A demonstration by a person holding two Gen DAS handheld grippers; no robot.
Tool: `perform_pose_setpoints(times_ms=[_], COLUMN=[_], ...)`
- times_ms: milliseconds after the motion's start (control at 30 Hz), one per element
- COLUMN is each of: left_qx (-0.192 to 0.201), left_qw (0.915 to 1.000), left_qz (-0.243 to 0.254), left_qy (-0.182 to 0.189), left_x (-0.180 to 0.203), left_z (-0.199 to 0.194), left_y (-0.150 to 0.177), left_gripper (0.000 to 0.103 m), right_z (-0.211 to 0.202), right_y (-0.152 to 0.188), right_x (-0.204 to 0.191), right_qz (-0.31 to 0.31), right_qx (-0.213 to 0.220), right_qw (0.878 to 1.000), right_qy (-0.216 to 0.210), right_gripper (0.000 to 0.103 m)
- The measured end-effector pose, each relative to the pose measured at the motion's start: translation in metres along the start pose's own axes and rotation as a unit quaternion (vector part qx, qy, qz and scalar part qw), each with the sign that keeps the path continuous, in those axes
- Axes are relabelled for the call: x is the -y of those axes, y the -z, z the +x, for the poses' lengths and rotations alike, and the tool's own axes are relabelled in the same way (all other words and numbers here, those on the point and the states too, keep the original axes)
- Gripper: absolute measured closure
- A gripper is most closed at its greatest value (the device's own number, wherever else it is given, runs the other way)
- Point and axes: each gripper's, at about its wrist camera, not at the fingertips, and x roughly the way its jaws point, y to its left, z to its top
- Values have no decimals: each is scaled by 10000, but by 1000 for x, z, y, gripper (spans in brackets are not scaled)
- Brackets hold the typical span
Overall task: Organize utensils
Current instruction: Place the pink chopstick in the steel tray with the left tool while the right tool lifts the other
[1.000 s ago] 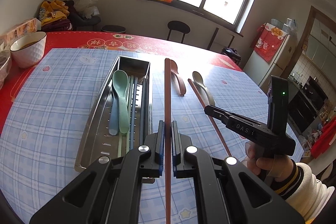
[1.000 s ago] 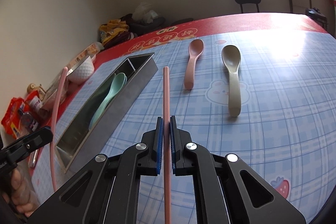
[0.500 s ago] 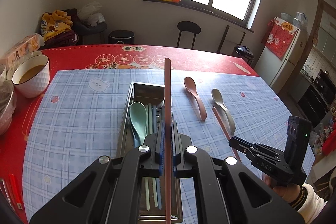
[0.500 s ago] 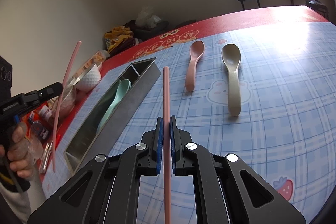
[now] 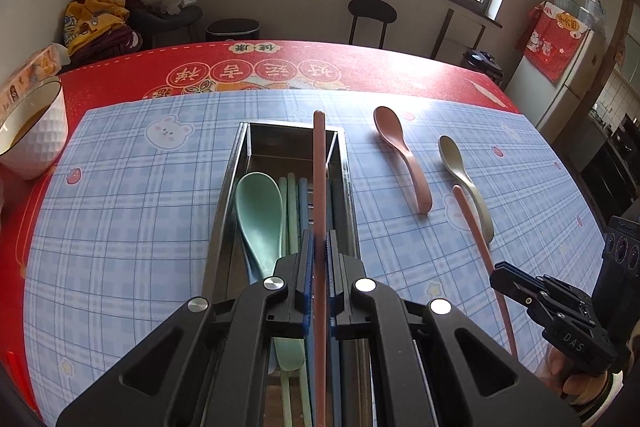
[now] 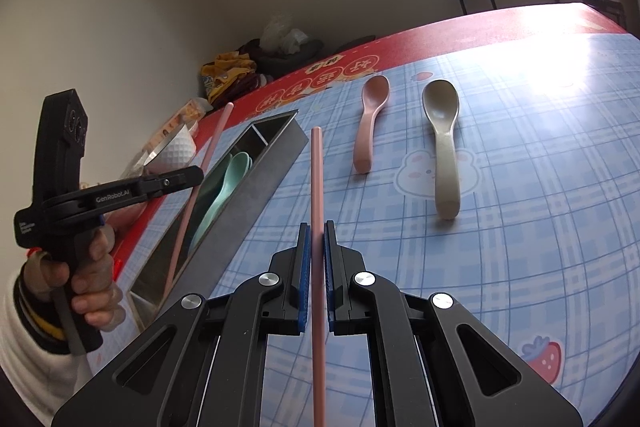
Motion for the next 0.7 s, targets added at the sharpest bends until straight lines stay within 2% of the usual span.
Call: perform_pose_setpoints(times_ms=[267,700], left_qx=[-341,-189], left_qw=[9993,9993], left_qz=[137,294], left_qy=[50,-143], left_x=[4,8], left_z=[22,6], left_y=[8,11], left_gripper=[97,96], right_z=[2,2], right_y=[-3,-2], right_x=[4,5], right_qz=[35,74], right_qx=[-28,-13], right_qw=[10000,10000], right_qy=[-37,-22], right_gripper=[97,97])
